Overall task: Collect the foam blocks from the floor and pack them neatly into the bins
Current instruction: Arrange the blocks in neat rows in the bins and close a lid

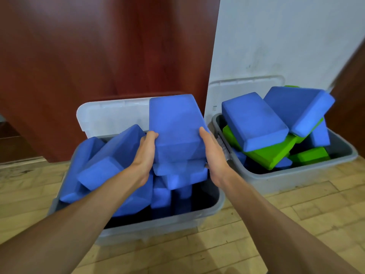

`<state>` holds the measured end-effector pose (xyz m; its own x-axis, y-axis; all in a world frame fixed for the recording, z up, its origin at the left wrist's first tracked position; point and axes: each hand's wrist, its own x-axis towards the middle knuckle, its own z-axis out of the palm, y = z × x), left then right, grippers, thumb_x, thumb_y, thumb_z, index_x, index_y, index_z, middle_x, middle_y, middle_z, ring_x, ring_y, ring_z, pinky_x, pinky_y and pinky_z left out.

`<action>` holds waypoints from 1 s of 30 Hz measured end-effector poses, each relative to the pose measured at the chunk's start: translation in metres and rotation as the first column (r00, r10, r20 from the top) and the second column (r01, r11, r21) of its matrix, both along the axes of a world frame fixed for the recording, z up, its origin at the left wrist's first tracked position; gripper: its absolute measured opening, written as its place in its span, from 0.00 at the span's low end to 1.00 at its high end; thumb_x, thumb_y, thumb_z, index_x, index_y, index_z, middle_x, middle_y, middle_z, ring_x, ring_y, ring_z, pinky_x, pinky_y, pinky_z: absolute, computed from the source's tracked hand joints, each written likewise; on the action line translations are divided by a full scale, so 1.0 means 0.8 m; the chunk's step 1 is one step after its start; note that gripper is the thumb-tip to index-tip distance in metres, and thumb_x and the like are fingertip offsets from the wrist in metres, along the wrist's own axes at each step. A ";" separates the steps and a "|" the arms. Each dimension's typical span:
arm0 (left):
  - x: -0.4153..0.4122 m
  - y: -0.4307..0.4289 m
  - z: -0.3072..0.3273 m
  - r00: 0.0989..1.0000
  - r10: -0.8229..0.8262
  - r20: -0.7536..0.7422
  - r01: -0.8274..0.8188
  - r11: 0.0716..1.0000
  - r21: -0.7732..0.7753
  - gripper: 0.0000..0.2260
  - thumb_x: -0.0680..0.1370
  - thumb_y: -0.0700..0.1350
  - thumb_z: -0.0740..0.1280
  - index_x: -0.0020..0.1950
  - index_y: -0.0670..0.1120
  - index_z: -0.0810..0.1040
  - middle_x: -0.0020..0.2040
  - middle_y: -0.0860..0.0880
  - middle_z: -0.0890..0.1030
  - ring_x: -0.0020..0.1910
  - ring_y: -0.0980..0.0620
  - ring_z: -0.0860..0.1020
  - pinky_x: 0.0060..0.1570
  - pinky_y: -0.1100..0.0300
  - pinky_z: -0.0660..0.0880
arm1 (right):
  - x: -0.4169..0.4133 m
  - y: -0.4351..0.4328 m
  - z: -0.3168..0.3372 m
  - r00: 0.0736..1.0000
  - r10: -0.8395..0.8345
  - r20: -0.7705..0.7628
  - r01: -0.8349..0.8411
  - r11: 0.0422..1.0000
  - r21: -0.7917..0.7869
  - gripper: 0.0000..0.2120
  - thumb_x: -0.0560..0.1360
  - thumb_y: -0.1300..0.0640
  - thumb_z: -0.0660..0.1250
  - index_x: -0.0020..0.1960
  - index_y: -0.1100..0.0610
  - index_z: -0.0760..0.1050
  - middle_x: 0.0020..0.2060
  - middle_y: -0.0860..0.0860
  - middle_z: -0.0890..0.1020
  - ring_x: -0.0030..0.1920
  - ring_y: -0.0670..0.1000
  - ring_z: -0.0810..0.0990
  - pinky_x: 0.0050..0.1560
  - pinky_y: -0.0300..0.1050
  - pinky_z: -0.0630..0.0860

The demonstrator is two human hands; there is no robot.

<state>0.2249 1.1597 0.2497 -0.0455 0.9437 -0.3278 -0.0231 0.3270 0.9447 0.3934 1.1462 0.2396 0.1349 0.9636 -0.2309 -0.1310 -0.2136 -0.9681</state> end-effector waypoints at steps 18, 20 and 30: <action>0.122 0.037 -0.012 0.965 -0.262 0.007 0.262 0.964 -0.039 0.27 0.71 0.65 0.62 0.65 0.53 0.71 0.59 0.54 0.80 0.55 0.53 0.78 0.58 0.45 0.75 | 0.123 0.018 -0.001 0.937 -0.333 0.105 0.327 0.942 0.073 0.19 0.75 0.38 0.63 0.59 0.47 0.78 0.55 0.42 0.81 0.58 0.46 0.78 0.61 0.46 0.74; 0.125 0.039 -0.022 0.959 -0.282 -0.021 0.280 0.958 -0.069 0.26 0.75 0.65 0.61 0.67 0.53 0.69 0.57 0.57 0.78 0.53 0.56 0.77 0.58 0.45 0.75 | 0.125 0.020 -0.016 0.938 -0.321 0.127 0.322 0.947 0.014 0.21 0.76 0.37 0.61 0.61 0.49 0.75 0.57 0.44 0.80 0.59 0.48 0.77 0.59 0.46 0.73; 0.151 0.046 -0.033 0.961 -0.248 -0.125 0.242 0.968 -0.063 0.21 0.77 0.60 0.61 0.61 0.47 0.61 0.54 0.55 0.71 0.46 0.60 0.73 0.55 0.48 0.76 | 0.150 0.039 -0.029 0.907 -0.373 0.193 0.370 0.927 0.055 0.17 0.79 0.45 0.60 0.61 0.55 0.69 0.51 0.47 0.75 0.49 0.46 0.74 0.43 0.39 0.69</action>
